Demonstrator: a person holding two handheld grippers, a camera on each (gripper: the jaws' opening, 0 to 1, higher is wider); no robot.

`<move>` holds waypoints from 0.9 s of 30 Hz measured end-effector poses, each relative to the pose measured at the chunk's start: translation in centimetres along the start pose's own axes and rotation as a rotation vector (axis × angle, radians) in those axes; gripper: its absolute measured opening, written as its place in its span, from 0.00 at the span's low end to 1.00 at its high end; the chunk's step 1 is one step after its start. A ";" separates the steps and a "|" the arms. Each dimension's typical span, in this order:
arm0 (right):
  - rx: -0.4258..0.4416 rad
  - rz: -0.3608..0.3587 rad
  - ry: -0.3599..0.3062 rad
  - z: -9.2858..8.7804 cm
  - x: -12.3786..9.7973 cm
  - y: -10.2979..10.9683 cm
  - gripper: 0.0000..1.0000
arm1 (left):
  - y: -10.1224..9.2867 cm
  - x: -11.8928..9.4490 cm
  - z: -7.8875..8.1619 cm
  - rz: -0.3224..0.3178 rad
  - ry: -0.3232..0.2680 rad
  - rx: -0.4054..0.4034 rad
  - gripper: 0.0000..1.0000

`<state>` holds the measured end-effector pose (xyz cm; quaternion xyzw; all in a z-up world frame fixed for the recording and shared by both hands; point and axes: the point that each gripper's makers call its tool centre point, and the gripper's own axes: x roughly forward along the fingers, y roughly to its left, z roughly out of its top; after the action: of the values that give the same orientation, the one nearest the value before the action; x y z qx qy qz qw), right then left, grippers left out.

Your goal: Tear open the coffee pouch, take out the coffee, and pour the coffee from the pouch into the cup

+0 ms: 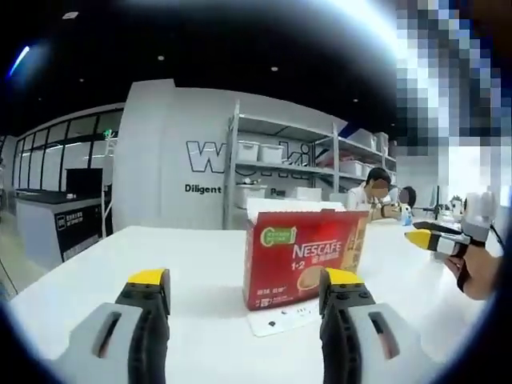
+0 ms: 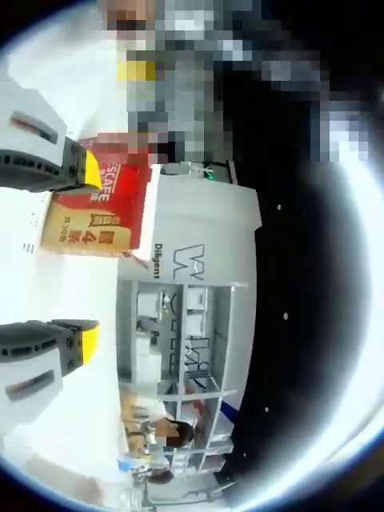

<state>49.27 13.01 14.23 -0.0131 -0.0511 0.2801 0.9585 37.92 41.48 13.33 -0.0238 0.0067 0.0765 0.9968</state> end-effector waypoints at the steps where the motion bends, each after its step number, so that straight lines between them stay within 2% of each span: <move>1: 0.004 -0.001 0.004 0.0 0.2 0.1 0.64 | -0.1 0.1 0.1 -0.001 -0.001 0.000 0.77; 9: 0.007 0.007 -0.005 0.8 0.8 0.7 0.64 | -0.3 0.6 0.1 -0.001 0.002 -0.001 0.77; 16: 0.075 -0.010 -0.028 1.4 0.9 0.2 0.64 | -0.1 0.7 0.2 0.001 -0.001 -0.005 0.77; 20: 0.061 0.010 -0.031 2.1 1.3 0.7 0.64 | -0.4 0.8 1.2 -0.008 -0.017 -0.005 0.77; 23: 0.073 0.035 -0.044 2.8 1.1 0.5 0.64 | -0.8 0.6 2.2 -0.037 -0.023 0.032 0.77; 27: 0.087 0.078 -0.046 3.2 0.7 0.2 0.64 | -0.5 -0.1 3.2 -0.070 -0.041 0.024 0.78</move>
<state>49.38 13.57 17.43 0.0333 -0.0604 0.3194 0.9451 37.94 41.17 16.59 -0.0104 -0.0137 0.0422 0.9990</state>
